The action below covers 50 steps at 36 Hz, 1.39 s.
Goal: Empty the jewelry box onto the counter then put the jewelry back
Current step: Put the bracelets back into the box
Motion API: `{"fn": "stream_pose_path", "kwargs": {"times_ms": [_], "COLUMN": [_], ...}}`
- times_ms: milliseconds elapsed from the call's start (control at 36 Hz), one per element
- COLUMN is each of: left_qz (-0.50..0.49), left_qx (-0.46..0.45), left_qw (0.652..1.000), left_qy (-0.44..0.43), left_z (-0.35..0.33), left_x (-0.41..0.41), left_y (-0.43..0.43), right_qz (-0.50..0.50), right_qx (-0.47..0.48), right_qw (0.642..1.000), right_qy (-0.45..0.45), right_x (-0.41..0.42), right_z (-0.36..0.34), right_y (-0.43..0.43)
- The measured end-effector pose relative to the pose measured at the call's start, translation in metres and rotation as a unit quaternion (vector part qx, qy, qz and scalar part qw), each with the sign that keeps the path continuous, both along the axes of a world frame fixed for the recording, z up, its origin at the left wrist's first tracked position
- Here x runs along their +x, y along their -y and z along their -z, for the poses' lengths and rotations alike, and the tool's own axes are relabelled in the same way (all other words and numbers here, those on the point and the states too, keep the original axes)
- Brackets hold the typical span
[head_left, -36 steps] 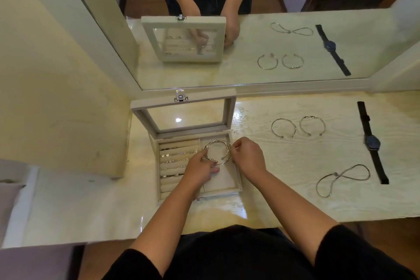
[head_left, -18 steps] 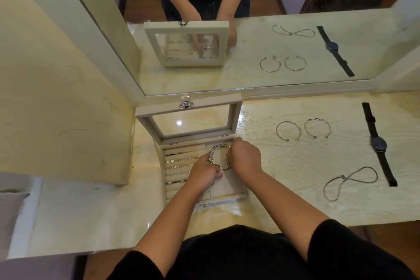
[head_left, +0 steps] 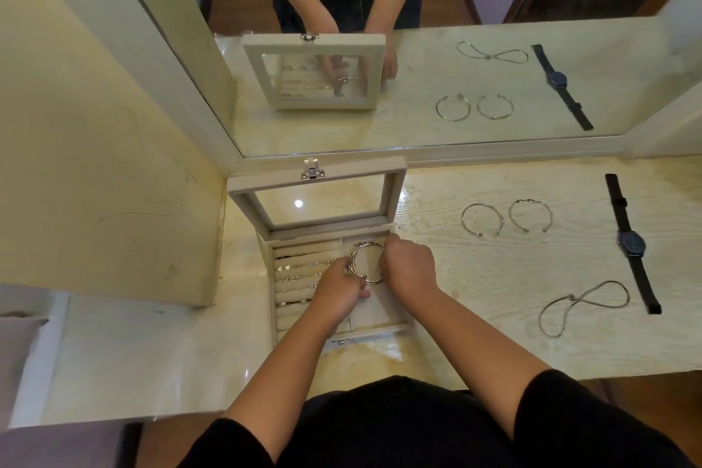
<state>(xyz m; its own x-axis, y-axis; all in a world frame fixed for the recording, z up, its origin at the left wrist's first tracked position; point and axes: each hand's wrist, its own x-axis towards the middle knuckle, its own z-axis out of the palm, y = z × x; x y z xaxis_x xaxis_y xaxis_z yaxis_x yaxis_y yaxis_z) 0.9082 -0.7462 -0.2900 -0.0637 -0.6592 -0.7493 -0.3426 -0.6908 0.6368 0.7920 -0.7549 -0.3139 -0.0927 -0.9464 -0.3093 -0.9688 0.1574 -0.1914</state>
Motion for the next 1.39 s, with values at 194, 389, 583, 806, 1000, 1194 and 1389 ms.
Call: {"fn": "stream_pose_path", "kwargs": {"times_ms": [194, 389, 583, 806, 1000, 1194, 1389], "left_qz": [-0.037, -0.066, 0.003, 0.042, 0.022, 0.0, 0.002], "left_qx": [-0.037, -0.085, -0.152, -0.138, -0.1, -0.063, -0.057], "left_qw": [0.998, 0.994, 0.988, 0.989, 0.994, 0.997, 0.998], "left_qy": [0.03, 0.005, -0.003, -0.017, -0.037, -0.048, -0.031], "left_z": [0.0, -0.004, -0.004, -0.003, -0.003, 0.002, 0.01], "left_x": [-0.003, -0.022, -0.057, -0.092, -0.114, -0.131, -0.14], "left_y": [-0.005, -0.011, -0.02, -0.028, -0.03, -0.03, -0.025], "right_qz": [0.065, 0.133, 0.193, 0.241, 0.282, 0.326, 0.348], "right_qx": [-0.035, -0.048, -0.059, -0.072, -0.087, -0.091, -0.072], "right_qw": [0.99, 0.966, 0.948, 0.936, 0.922, 0.905, 0.895], "right_qy": [0.117, 0.218, 0.247, 0.246, 0.251, 0.258, 0.268], "right_x": [-0.006, -0.024, -0.054, -0.09, -0.12, -0.144, -0.159], "right_z": [0.002, -0.005, -0.006, -0.007, -0.005, 0.0, 0.007], "right_y": [-0.011, -0.025, -0.039, -0.051, -0.056, -0.057, -0.053]}}
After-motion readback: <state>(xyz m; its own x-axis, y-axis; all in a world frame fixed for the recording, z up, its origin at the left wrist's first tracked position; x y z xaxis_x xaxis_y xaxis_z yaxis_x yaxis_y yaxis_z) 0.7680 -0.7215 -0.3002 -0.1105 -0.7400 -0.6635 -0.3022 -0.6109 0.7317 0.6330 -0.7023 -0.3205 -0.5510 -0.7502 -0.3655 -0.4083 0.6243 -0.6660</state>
